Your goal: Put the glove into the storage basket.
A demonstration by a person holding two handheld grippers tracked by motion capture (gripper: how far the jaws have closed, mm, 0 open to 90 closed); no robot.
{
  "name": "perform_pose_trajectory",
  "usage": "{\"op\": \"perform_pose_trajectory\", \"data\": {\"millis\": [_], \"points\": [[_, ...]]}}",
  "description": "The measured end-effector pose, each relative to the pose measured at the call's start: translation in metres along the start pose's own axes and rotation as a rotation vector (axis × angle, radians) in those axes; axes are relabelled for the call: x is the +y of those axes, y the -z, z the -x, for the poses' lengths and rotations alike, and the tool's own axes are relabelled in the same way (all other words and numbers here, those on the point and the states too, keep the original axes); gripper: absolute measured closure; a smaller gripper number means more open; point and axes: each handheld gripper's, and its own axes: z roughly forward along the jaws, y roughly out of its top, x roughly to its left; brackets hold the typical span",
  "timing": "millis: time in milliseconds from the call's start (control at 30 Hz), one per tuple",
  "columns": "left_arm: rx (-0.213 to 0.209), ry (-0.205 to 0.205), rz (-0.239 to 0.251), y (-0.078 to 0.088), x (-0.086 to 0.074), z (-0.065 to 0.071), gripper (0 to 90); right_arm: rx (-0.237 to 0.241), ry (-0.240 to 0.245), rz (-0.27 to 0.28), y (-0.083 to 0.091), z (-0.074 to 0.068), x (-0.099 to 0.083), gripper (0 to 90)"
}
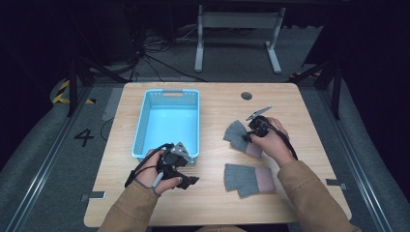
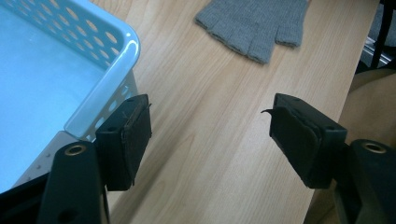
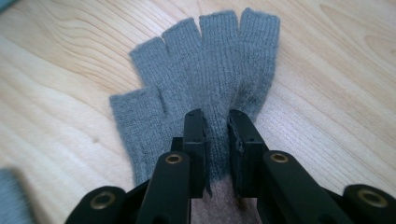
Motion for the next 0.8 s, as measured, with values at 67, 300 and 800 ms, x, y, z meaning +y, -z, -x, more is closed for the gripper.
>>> {"op": "perform_pose_trajectory", "data": {"millis": [67, 300, 800], "points": [[-0.001, -0.003, 0.003, 0.0, 0.001, 0.0, 30.2, 0.003, 0.0, 0.006, 0.004, -0.001, 0.0, 79.3], [-0.012, -0.02, 0.005, -0.002, 0.008, 0.002, 30.2, 0.035, 0.024, 0.082, 0.042, -0.009, -0.006, 78.5], [-0.023, -0.033, -0.003, -0.006, 0.014, 0.002, 30.2, 0.107, 0.078, 0.141, 0.08, -0.036, -0.028, 77.9]]}}
